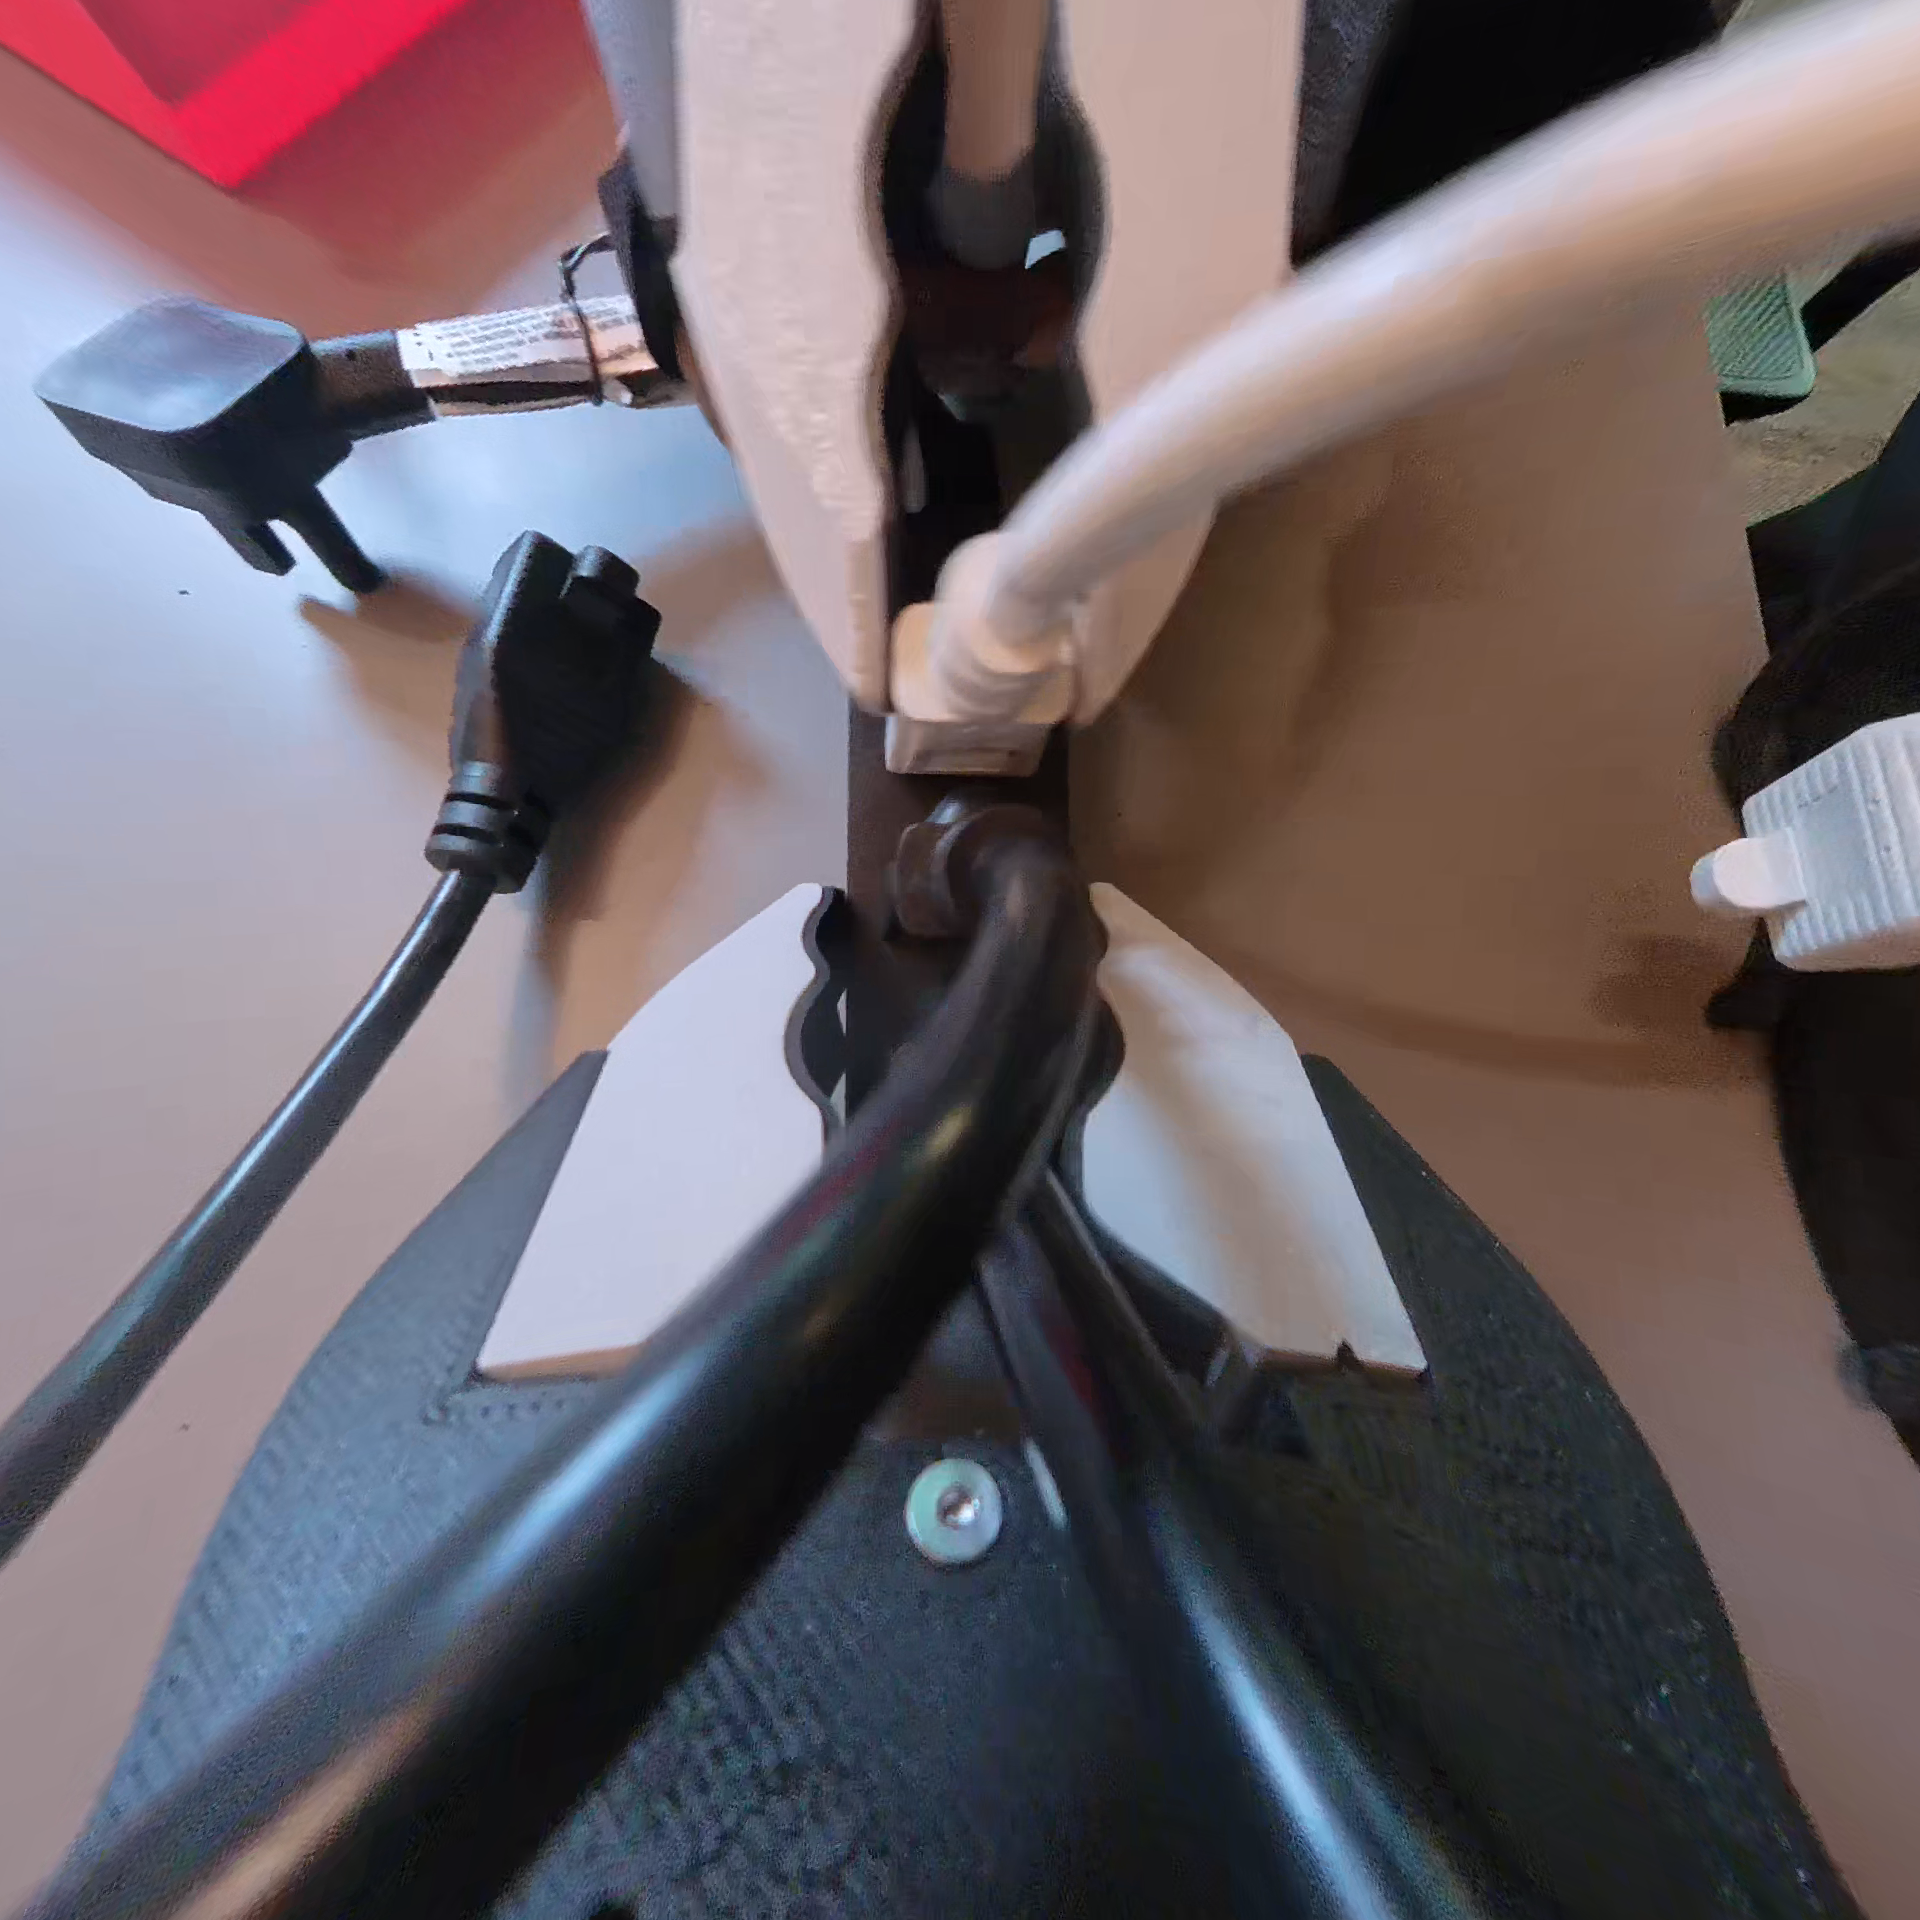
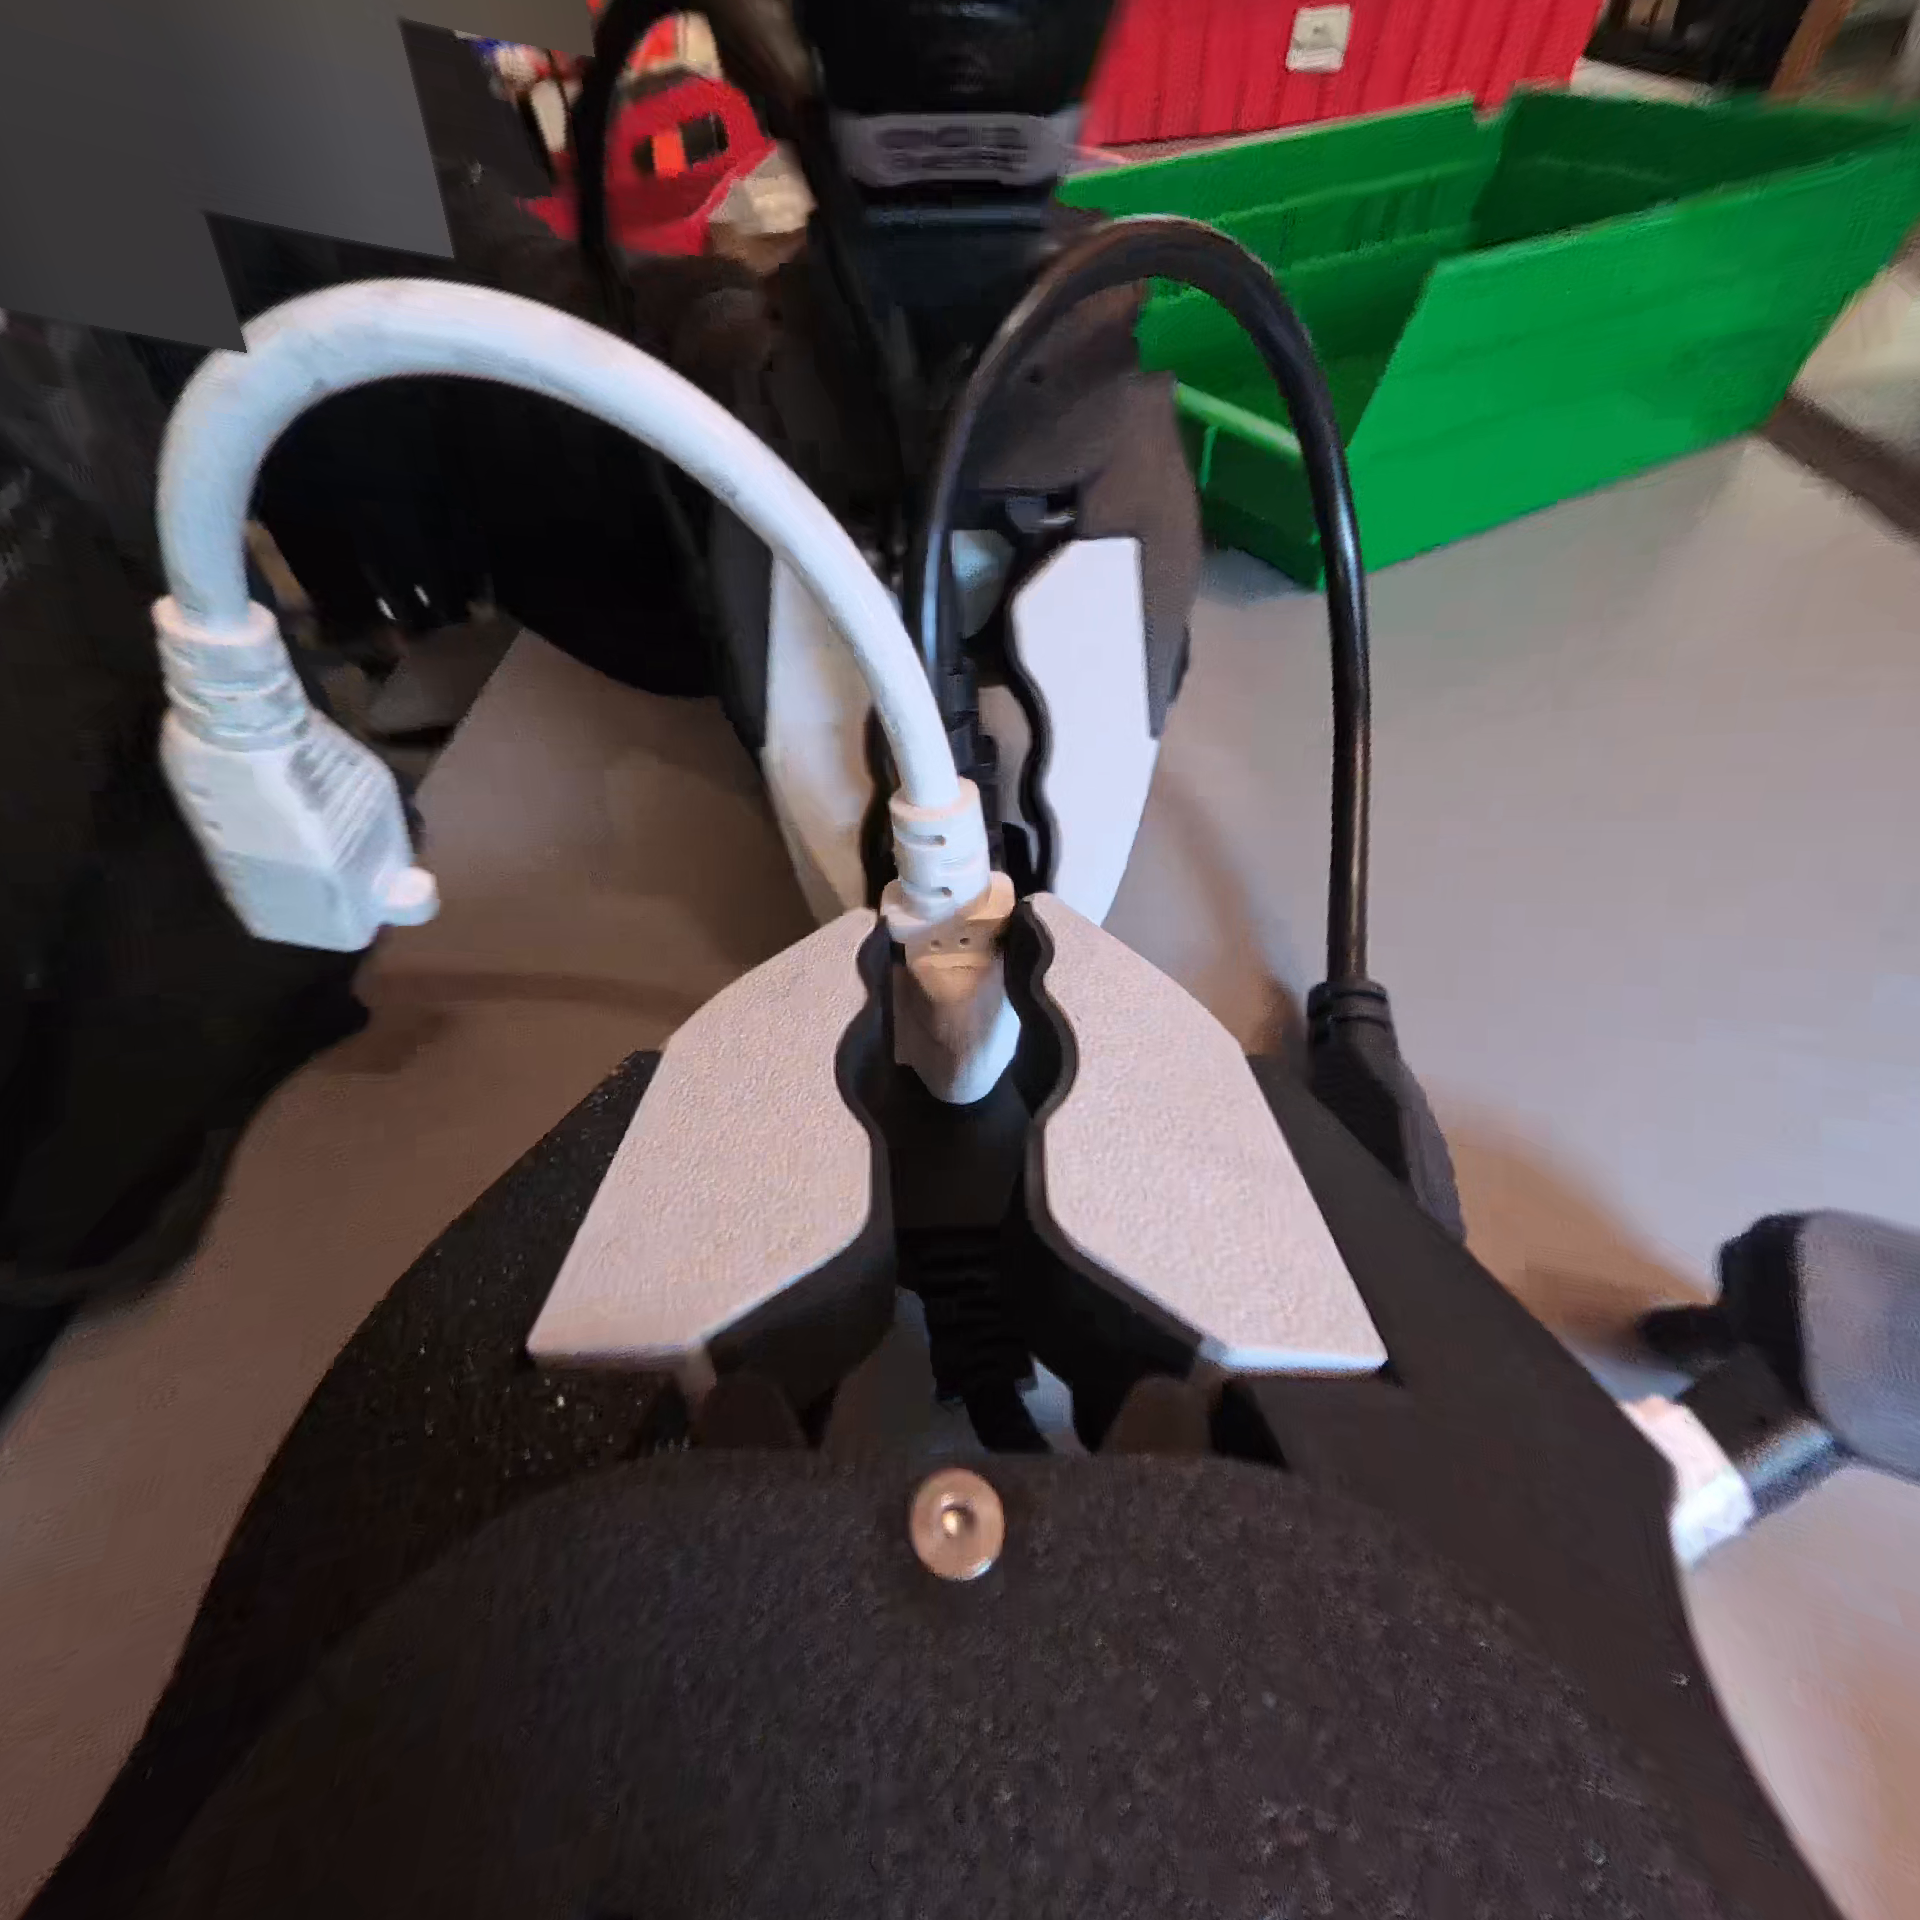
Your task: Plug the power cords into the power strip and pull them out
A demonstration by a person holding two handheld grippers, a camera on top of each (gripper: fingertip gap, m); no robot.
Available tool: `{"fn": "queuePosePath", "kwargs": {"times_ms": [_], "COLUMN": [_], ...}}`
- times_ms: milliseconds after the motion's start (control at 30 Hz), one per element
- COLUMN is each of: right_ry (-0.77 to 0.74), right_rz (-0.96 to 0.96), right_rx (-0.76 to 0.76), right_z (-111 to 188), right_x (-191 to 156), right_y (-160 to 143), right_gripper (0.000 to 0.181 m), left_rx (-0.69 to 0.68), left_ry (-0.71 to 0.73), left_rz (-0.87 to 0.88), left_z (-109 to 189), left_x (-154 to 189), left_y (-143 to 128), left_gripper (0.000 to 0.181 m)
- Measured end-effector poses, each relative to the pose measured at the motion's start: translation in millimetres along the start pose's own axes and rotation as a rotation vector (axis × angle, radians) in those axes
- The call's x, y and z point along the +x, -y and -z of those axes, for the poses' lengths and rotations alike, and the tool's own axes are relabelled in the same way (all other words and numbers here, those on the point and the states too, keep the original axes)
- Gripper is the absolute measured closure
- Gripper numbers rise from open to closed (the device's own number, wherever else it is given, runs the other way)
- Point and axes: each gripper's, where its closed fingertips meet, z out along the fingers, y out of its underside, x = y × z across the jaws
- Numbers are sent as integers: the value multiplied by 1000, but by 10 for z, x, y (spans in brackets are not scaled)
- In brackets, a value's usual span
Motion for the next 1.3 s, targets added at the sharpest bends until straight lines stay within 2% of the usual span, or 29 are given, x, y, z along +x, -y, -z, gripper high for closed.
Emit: {"fn": "queuePosePath", "kwargs": {"times_ms": [67,133,267,300,400,533,567,633,667,733,1000,1100,1200,1300], "right_ry": [41,40,-28,-27,14,-50,-43,-48,-62,-67,-35,-29,-28,-37], "right_rz": [-110,-106,151,139,-115,158,153,-35,-33,118,53,59,70,79], "right_rx": [2,1,-20,-22,-11,-78,-77,-77,-90,-152,-121,-129,-134,-143], "right_z": [-2,-5,-7,-3,-2,-12,-8,-4,-5,-7,-34,-31,-36,-25], "right_x": [47,39,-83,-66,110,-62,-61,102,131,44,25,22,16,18], "right_y": [-10,-10,6,-6,-29,-22,-35,-107,-116,-124,-132,-136,-135,-141], "right_gripper": [162,162,161,161,161,161,161,161,160,159,158,158,158,158], "left_rx": [-17,-16,-15,-24,-85,-92,-102,-145,-166,-190,-155,-132,-246,-293], "left_ry": [-1,-10,0,16,42,-13,-11,17,20,-21,0,-3,-11,-13], "left_rz": [14,20,-1,-4,17,20,21,39,32,10,33,23,-5,-20], "left_z": [-2,0,9,3,-7,-5,-11,-31,-31,-22,74,199,181,158], "left_x": [14,14,2,-7,-66,9,10,-71,-97,-53,-11,12,3,6], "left_y": [-4,-10,-8,-11,-35,-44,-47,-77,-85,-91,-68,15,-112,-114], "left_gripper": [140,140,138,137,140,138,138,139,139,139,139,149,157,158]}}
